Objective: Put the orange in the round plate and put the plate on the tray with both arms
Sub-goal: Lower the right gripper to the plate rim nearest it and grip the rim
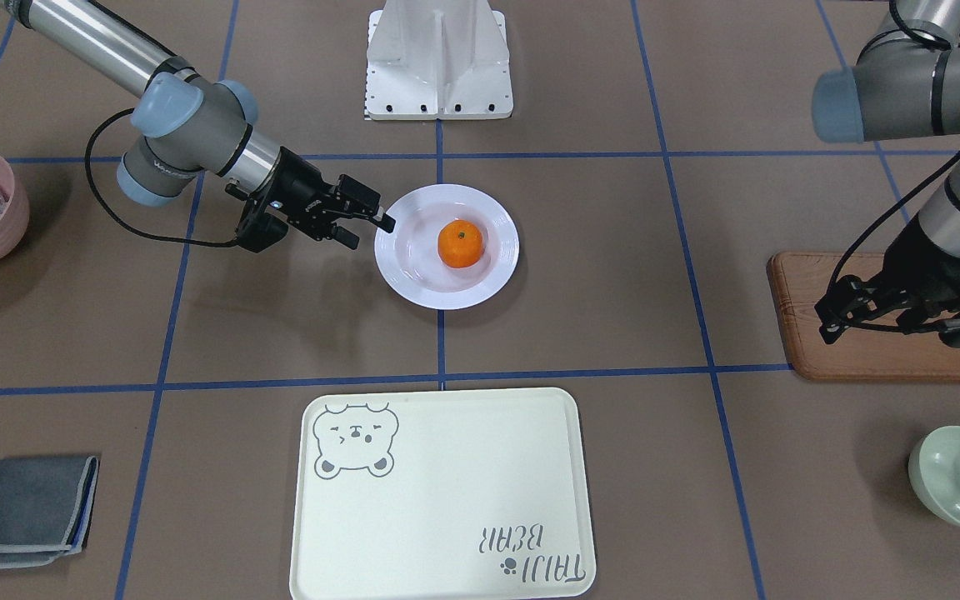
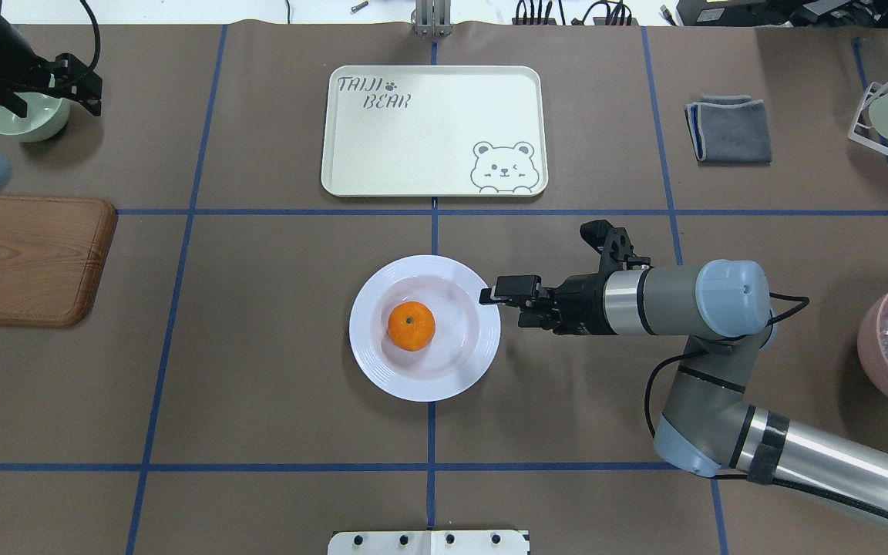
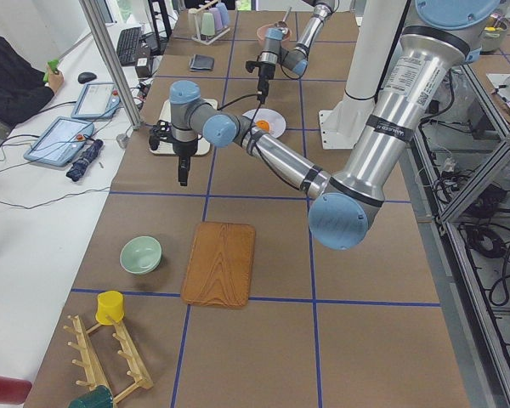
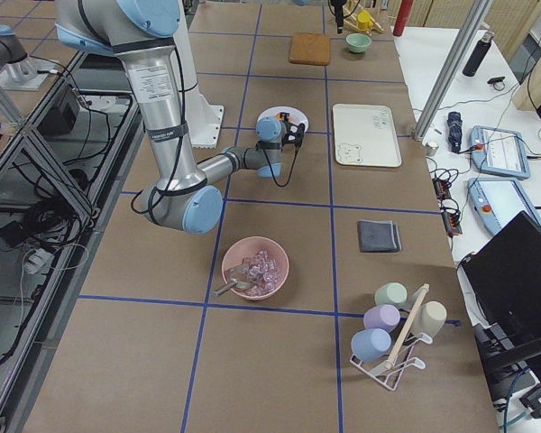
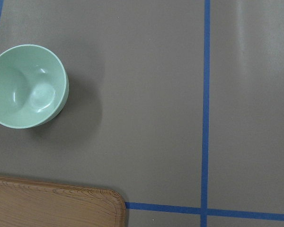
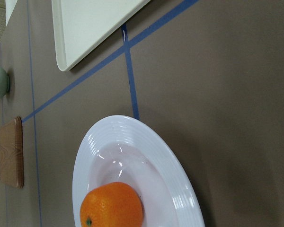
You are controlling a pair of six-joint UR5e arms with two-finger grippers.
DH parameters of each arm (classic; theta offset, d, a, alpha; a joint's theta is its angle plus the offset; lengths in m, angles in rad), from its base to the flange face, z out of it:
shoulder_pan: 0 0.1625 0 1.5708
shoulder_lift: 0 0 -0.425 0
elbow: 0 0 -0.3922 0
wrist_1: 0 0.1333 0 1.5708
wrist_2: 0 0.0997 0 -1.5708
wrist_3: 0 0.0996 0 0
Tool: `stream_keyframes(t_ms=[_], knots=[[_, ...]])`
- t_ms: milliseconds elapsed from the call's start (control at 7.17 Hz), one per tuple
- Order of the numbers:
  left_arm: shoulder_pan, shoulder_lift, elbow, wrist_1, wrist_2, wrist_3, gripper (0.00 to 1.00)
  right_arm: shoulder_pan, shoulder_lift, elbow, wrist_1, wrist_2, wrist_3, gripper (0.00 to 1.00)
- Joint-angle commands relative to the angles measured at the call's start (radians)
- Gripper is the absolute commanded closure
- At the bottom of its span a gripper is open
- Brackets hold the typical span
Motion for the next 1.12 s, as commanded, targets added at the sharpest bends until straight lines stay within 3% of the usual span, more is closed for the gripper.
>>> stream_keyframes(t_ms=[0,976], knots=[[-0.001,-0.001,0.009,0.000,0.000,0.001,0.02,-0.015,0.023,-0.032,0.000,-0.023,0.001,0.00],[-0.003,-0.001,0.021,0.000,0.000,0.003,0.02,-0.033,0.068,-0.077,-0.004,-0.040,0.003,0.00]])
